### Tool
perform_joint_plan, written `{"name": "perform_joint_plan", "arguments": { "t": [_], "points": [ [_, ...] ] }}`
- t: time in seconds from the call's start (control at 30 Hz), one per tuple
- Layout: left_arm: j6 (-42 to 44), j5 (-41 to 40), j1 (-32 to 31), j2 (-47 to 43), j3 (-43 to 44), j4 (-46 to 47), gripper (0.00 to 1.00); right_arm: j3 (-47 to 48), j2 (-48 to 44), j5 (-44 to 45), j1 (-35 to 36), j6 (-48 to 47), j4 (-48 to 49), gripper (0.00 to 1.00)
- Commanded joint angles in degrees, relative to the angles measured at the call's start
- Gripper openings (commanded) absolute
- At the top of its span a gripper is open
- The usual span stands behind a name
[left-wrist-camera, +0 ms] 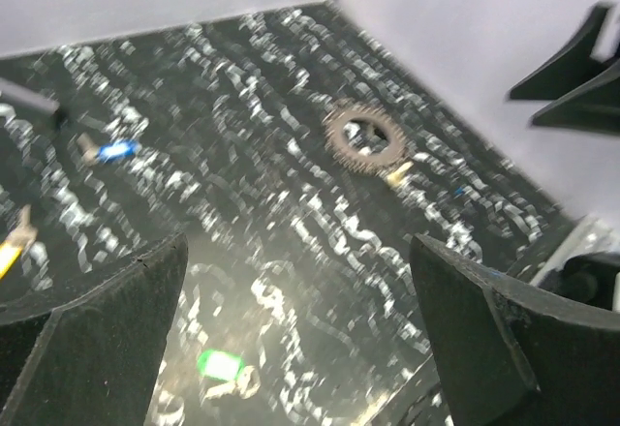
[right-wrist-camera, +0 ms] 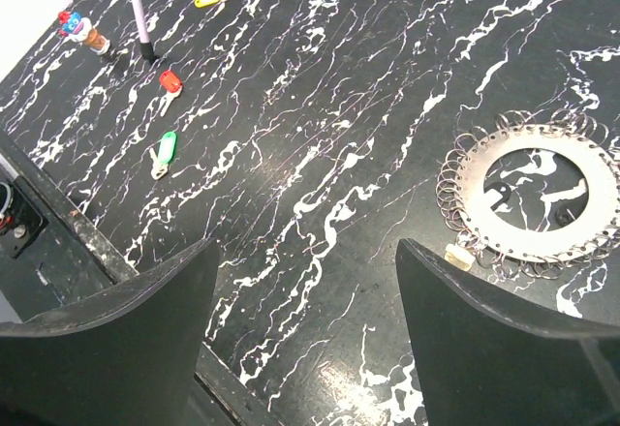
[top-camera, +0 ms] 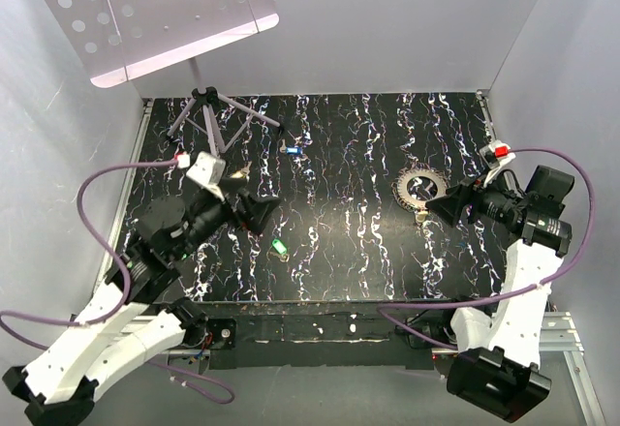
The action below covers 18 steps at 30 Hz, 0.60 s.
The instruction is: Put the keys on the keyring
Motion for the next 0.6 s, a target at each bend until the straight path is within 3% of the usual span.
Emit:
{"name": "perform_joint_plan", "arguments": {
  "t": [0.0, 0.23, 0.57],
  "points": [
    [3.6, -8.0, 1.0, -7.8, -4.0, -14.3, 0.98, 2.5, -2.5, 1.5, -0.3, 2.3, 1.0, 0.82],
    [0.6, -10.4, 1.0, -15.8, -9.5, -17.3, 0.98, 2.1, -3.1, 0.9, -0.3, 2.3, -0.4, 0.82],
    [-4.6, -12.4, 1.0, -18.6, -10.6, -18.9, 0.98, 2.4, -3.9, 0.3, -0.3, 1.3, -1.3, 0.83]
  ]
}}
